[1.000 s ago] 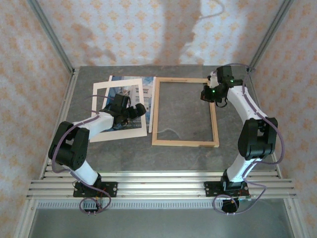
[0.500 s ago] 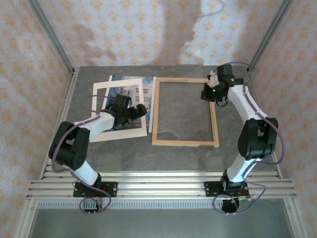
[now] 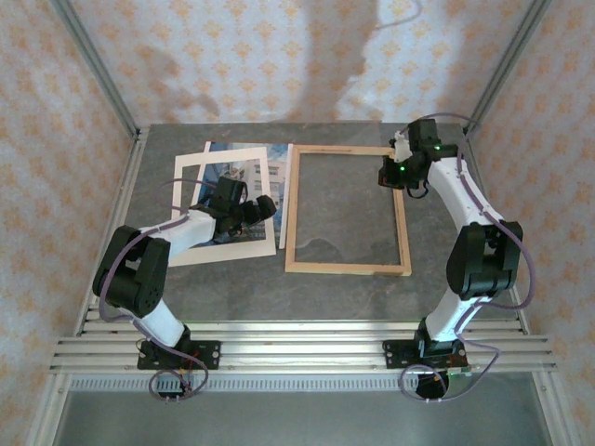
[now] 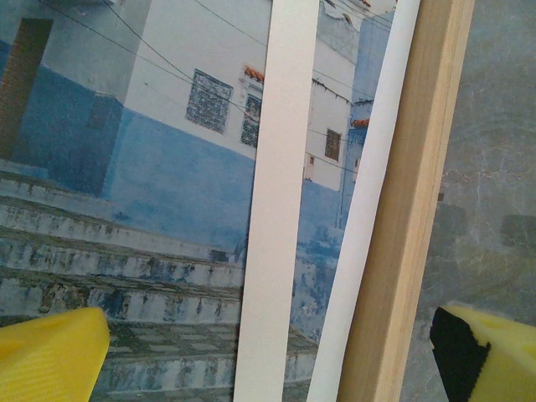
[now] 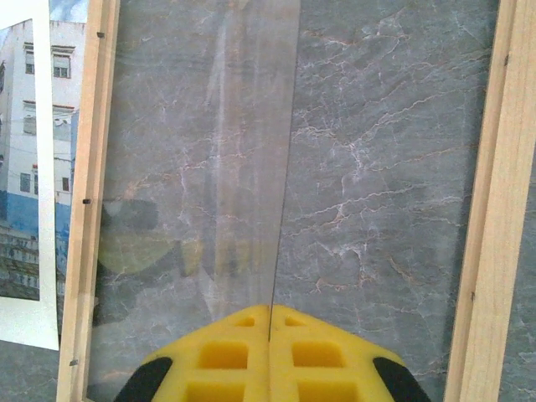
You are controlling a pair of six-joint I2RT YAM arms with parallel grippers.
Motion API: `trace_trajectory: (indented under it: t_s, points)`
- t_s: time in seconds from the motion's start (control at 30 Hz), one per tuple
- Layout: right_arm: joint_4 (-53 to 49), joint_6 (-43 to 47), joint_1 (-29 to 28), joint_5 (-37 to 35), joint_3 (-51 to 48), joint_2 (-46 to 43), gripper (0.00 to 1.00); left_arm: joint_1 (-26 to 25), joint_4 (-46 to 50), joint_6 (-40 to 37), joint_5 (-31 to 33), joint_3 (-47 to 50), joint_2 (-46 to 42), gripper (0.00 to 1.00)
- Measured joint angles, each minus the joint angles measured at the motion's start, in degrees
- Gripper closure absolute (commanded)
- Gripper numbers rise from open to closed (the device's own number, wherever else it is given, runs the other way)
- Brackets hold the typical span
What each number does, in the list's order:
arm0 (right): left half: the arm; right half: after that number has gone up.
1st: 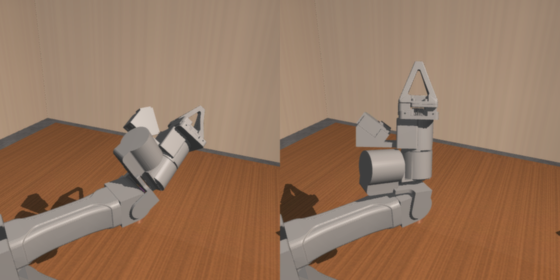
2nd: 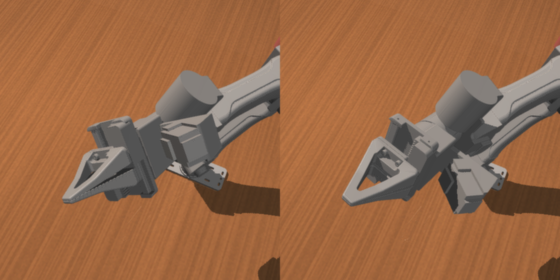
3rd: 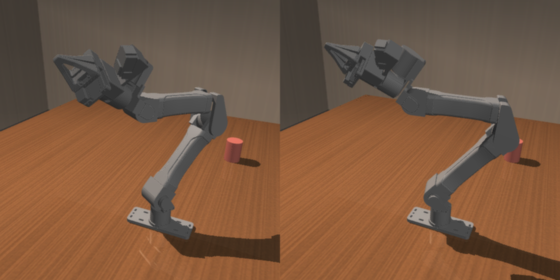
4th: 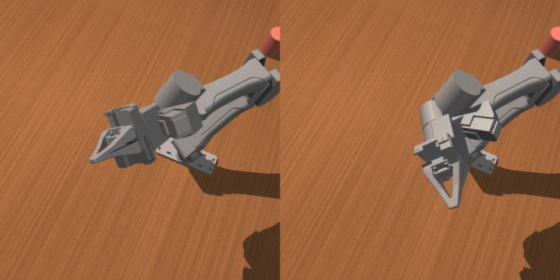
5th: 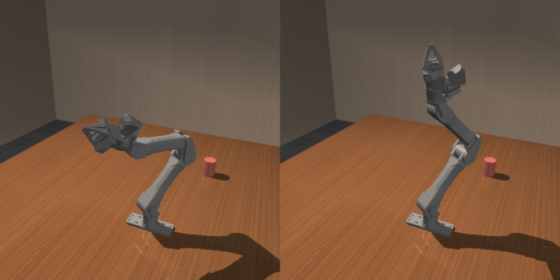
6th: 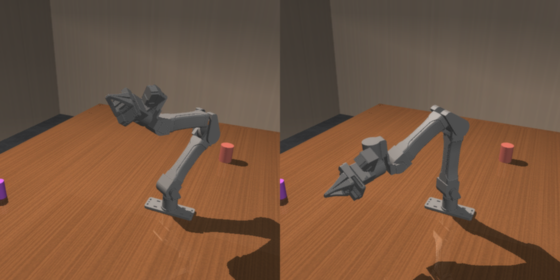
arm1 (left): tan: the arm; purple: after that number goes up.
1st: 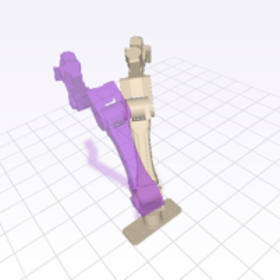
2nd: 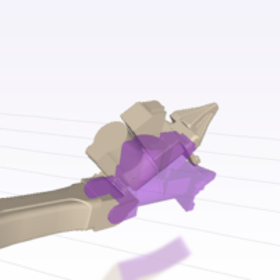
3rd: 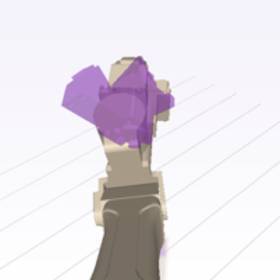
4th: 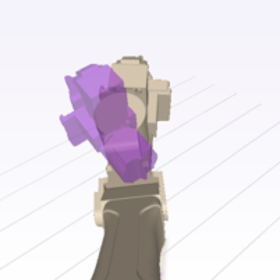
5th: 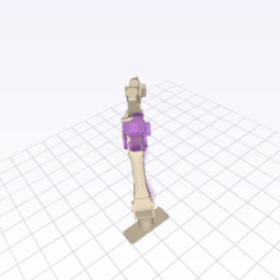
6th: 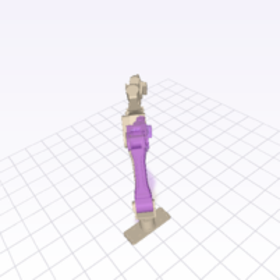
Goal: Put the photo into the frame
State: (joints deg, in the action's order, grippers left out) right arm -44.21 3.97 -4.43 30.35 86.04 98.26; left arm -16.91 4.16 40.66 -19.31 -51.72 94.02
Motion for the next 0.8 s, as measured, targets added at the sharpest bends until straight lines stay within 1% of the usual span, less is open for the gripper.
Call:
trace_trajectory:
  t_s: [0.8]
  points:
    - [-0.1,-0.1,0.0,-1.5,-0.1,0.0,1.00,-0.4,-0.2,0.0,0.0,-0.9,0.3,0.00]
